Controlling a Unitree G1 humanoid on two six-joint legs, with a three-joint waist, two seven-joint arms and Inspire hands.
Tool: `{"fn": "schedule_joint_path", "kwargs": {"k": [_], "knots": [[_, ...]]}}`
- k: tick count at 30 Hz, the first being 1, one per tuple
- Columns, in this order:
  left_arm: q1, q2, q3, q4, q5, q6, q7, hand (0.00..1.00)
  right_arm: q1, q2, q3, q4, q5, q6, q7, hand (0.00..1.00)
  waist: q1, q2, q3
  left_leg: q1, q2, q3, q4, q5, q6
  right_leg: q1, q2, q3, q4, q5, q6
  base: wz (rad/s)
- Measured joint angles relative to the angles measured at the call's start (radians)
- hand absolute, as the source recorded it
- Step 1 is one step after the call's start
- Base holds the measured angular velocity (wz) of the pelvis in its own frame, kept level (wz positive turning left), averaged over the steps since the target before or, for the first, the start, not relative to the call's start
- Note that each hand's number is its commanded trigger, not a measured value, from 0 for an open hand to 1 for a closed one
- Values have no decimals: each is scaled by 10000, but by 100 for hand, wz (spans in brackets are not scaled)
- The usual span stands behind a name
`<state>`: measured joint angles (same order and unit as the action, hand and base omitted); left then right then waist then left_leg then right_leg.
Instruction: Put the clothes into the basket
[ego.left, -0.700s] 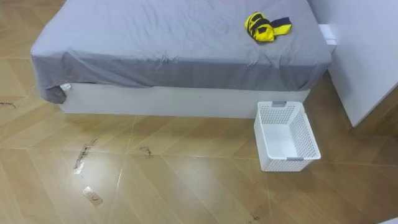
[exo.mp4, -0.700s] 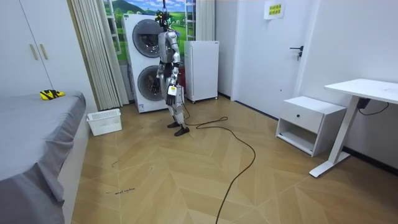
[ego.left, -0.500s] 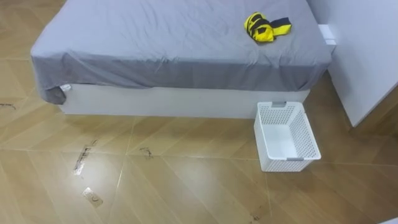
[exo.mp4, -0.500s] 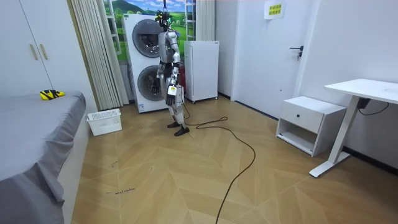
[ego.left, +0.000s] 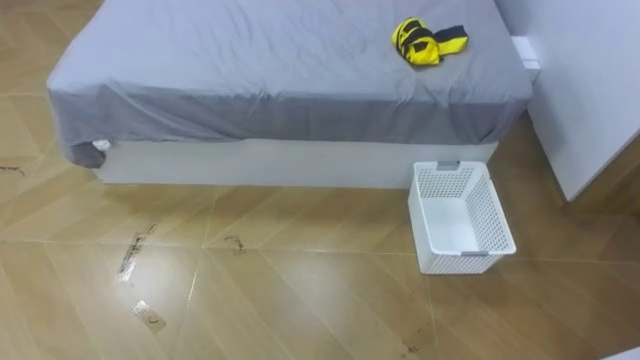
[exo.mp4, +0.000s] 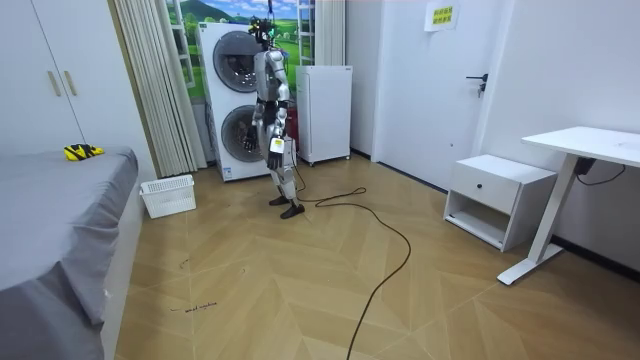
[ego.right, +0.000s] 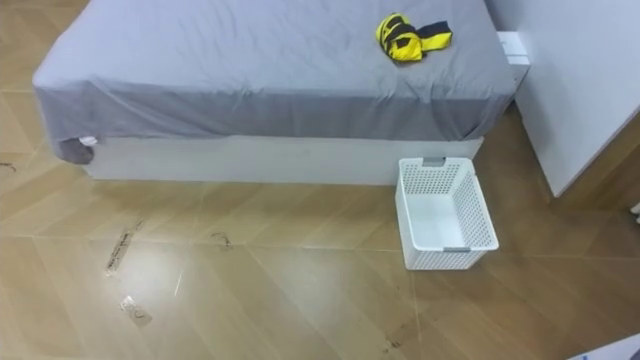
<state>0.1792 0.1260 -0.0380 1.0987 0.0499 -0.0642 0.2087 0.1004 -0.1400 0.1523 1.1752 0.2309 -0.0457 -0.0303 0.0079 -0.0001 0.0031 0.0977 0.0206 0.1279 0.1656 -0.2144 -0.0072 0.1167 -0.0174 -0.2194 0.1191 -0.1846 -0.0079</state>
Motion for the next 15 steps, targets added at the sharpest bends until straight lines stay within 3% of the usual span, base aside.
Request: {"fn": "schedule_joint_path", "kwargs": {"k": [6,9,11,13,15], "knots": [[-37,-6,10,-9,-7,-16,-38,0,15,-9,-2,-89,-41,-105,13,0,-17,85,10,-24,29,29,12,-9,4,-70,16,-4,35,-11,-17,0],[-105,-40,355,-8,-18,-53,-80,0,-42,14,-82,-178,-451,-114,339,0,8,54,16,-345,148,61,516,-246,-16,-400,34,24,591,-290,-94,0],[-112,-48,643,9,-247,-112,-69,0,-36,35,-180,-103,-468,-198,428,0,20,-32,58,-853,304,76,1895,-636,-137,-669,20,13,1272,-755,-182,0],[-41,-34,740,-13,-700,-114,-20,0,3,97,-173,-24,-360,-209,391,0,60,-109,42,-1400,436,89,3266,-658,-144,-609,11,83,1455,-949,-285,-3],[-27,-22,747,-14,-1214,-132,77,0,-7,116,-160,0,47,-239,362,0,158,-147,105,-2170,709,80,4781,-582,-83,-430,78,192,1496,-1066,-496,-7]]}}
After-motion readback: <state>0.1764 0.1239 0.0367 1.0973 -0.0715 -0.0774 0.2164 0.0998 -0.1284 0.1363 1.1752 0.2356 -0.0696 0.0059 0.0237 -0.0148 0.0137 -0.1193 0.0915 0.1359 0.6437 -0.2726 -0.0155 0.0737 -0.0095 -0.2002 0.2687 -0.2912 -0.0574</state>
